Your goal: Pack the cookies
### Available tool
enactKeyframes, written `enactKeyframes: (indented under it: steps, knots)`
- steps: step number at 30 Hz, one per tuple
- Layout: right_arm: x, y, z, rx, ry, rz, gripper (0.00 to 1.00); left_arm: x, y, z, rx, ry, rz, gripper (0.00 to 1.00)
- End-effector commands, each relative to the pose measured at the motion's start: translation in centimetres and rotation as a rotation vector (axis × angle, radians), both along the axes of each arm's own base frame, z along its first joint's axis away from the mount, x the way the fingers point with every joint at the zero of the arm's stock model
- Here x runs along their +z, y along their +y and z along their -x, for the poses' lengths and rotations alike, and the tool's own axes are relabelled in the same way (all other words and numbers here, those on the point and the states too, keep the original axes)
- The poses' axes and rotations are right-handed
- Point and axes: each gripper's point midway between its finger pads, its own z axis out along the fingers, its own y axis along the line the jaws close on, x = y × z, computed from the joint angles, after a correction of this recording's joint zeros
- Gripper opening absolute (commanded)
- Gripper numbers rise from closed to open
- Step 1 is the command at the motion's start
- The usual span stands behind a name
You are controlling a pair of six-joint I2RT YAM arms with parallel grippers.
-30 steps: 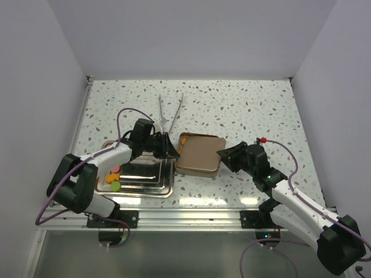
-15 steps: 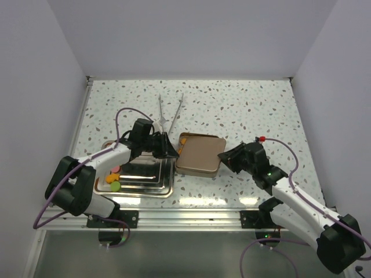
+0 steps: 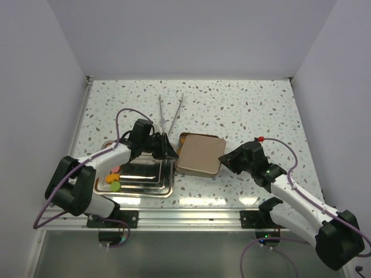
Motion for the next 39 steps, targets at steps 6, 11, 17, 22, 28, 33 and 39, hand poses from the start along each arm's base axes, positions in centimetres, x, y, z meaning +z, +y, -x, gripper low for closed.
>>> enactKeyframes:
  steps: [6,11,17,22,28,33,39]
  knots:
    - [-0.1,-0.4,-0.7,-0.011,0.003,0.052,0.25,0.3,0.2,-0.3,-0.006,-0.017,-0.004,0.23]
    - [-0.7,-0.5,-1.1,-0.008,0.023,0.087,0.24,0.2,0.2,-0.2,-0.015,-0.021,-0.007,0.23]
    - [-1.1,-0.3,-1.8,-0.007,0.022,0.100,0.24,0.0,0.4,0.1,-0.023,-0.018,-0.017,0.22]
    - [-1.7,-0.1,-2.2,0.009,0.033,0.126,0.24,-0.1,0.5,0.2,-0.024,-0.018,-0.021,0.22]
    - [-2.6,0.0,-2.5,0.022,0.048,0.152,0.24,0.5,0.7,-0.1,-0.021,-0.032,-0.019,0.22]
    - [-2.6,0.2,-2.7,0.022,0.045,0.143,0.24,0.7,0.8,-0.3,-0.021,-0.032,-0.020,0.22]
    - [-1.8,0.7,-3.4,0.024,0.034,0.132,0.24,0.5,0.7,-0.6,-0.019,-0.027,-0.018,0.22]
